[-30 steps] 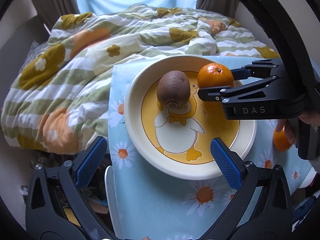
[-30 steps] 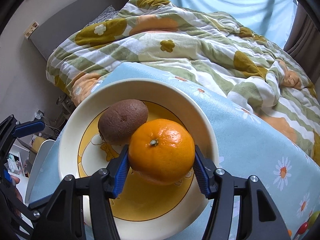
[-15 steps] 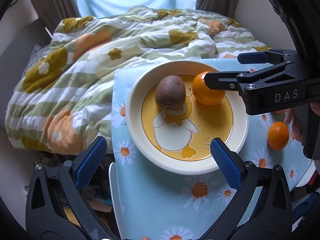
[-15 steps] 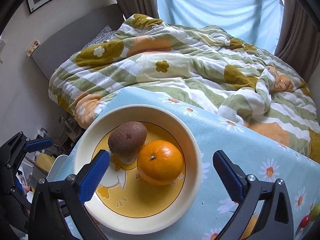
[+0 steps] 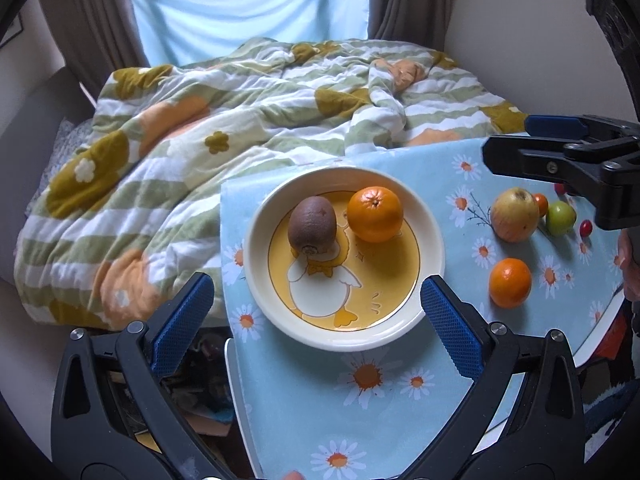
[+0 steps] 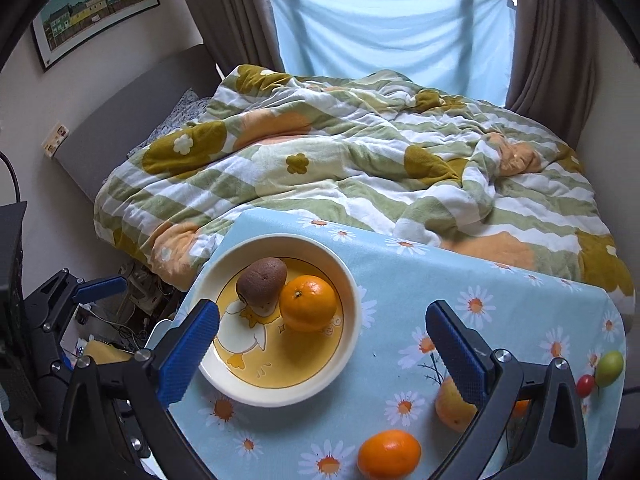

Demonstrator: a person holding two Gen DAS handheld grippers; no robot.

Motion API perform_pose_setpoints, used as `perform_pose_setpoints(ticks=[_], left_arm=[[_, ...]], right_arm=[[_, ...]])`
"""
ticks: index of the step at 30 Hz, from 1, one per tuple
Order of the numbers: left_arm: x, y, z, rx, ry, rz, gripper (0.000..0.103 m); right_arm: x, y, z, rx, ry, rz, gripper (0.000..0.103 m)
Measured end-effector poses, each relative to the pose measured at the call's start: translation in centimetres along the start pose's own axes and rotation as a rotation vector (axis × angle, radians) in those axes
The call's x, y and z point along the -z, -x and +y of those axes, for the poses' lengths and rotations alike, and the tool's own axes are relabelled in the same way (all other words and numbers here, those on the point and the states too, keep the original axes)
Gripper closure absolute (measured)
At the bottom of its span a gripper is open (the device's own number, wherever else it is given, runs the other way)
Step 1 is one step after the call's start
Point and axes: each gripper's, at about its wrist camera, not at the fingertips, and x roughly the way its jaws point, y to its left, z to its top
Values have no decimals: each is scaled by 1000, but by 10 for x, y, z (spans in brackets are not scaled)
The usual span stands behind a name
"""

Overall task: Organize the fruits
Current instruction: 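Lower the large orange into the bowl beside the kiwi and open the right tool, then move both tools back toward the remaining fruits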

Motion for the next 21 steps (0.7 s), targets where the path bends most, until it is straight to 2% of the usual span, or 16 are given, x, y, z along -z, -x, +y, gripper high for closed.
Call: perform_pose_setpoints(ticks=[5,9,13,21], left_arm=[[-7,11,-16,30,-10,-27,0],[-10,19,-39,17,-23,-55,0],[-10,24,-67,12,-10,-66,0],[5,21,-127,0,44,-44,0]], right_arm=[[15,40,-27,65,-52,-39,0],[32,63,-55,115,-92,-60,0],[51,81,-80,130,-95,-66,0],[83,102,-129,105,-60,-54,0]])
